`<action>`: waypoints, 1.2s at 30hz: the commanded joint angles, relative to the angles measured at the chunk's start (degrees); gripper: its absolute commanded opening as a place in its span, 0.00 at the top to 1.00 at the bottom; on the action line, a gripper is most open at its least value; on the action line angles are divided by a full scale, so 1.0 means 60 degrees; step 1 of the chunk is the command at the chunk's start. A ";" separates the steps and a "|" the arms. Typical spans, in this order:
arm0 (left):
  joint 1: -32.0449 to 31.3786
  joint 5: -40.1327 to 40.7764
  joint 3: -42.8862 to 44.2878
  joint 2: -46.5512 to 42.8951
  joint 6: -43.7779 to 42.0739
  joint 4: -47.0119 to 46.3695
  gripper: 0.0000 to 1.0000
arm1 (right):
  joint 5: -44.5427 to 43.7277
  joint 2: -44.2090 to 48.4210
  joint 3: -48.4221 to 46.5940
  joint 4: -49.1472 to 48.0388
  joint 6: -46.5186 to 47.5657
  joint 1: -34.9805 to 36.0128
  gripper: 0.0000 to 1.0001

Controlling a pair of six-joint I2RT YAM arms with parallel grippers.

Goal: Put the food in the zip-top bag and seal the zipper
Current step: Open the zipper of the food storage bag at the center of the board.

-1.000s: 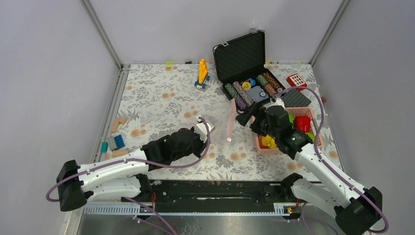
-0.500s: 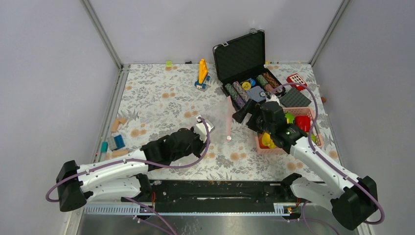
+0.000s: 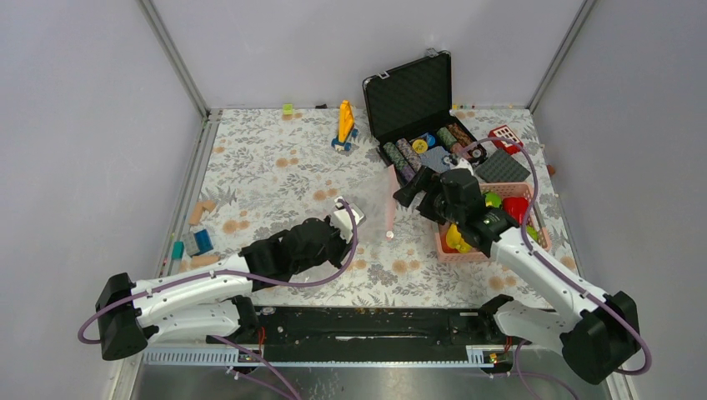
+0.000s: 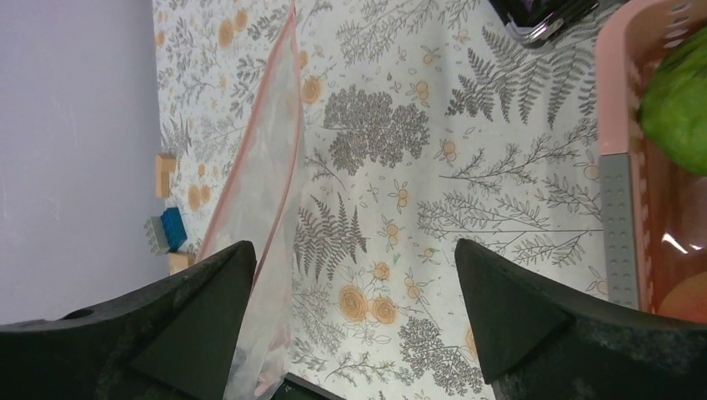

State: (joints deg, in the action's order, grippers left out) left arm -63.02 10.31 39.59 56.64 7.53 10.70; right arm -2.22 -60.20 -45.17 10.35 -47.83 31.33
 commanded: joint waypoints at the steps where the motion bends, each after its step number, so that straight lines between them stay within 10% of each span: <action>1: -0.0043 0.0126 -0.0035 -0.0138 -0.0078 -0.0396 1.00 | 0.0983 -0.0450 -0.0368 -0.0538 -0.0026 0.0005 0.05; 7: -0.0043 0.0159 -0.0007 -0.0059 -0.0069 -0.0399 1.00 | 0.2765 -0.1195 -0.0551 -0.1177 0.0192 -0.0002 0.22; 14: -0.0043 0.0325 0.0026 -0.0067 -0.0021 -0.0360 1.00 | 0.3610 -0.1579 -0.0576 -0.1622 0.0130 0.0008 0.89; 16: -0.0043 0.0370 0.0031 -0.0147 0.0002 -0.0312 0.70 | 0.3651 -0.1477 -0.0616 -0.1623 0.0326 0.0008 1.00; 18: -0.0043 0.0422 0.0071 -0.0262 0.0101 -0.0232 0.07 | 0.3735 -0.1332 -0.0676 -0.1956 0.0657 0.0021 1.00; 19: -0.0043 0.0454 0.0122 -0.0324 0.0149 -0.0106 0.02 | 0.3729 -0.1228 -0.0719 -0.1946 0.0891 0.0022 1.00; 36: -0.0032 0.2583 0.3293 -0.0925 0.2450 0.1832 0.01 | 0.0301 0.0675 -0.1688 -0.1440 0.5913 0.1622 1.00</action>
State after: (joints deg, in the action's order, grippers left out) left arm -63.07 20.60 54.41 53.69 17.72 23.55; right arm 2.46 -56.64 -52.10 2.26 -20.95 39.51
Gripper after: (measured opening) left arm 0.985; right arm 0.020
